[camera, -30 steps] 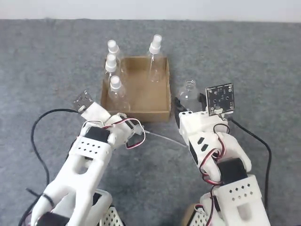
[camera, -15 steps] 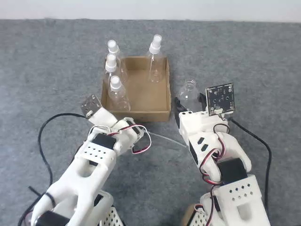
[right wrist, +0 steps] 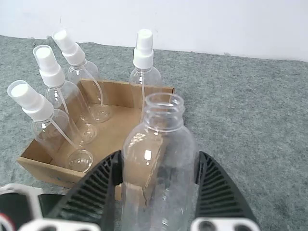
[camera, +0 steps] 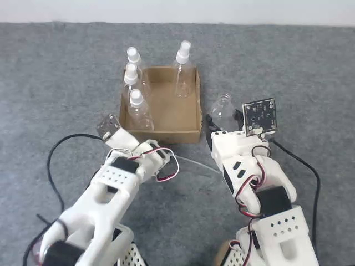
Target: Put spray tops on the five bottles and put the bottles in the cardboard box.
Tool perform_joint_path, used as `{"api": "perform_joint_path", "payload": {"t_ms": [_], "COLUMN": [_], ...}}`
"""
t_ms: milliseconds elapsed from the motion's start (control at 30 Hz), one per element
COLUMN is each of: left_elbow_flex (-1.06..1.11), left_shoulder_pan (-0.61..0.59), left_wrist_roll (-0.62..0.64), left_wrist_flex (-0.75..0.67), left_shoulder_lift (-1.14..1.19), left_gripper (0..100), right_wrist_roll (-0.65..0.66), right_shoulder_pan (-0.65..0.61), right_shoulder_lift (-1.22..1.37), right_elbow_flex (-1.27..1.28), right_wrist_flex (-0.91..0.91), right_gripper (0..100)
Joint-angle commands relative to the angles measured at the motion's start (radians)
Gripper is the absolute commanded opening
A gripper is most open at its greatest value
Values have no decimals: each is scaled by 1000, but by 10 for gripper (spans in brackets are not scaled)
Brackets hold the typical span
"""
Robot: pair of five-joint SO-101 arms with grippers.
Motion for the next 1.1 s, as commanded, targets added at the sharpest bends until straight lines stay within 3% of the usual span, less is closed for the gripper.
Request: {"api": "perform_joint_path", "payload": {"t_ms": [0,167,1067], "left_elbow_flex": [-137,-214,-196], "left_shoulder_pan": [3,3,-5], "left_wrist_roll": [14,78,77], "left_wrist_flex": [64,138,138], "left_shoulder_lift": [109,164,163], "left_gripper": [193,193,187], "right_wrist_roll": [21,21,21], "right_shoulder_pan": [10,10,10], "right_shoulder_lift": [-21,-21,-21], "right_elbow_flex": [-8,-8,-8], "right_wrist_flex": [-22,-19,-18], "right_gripper": [80,80,80]}}
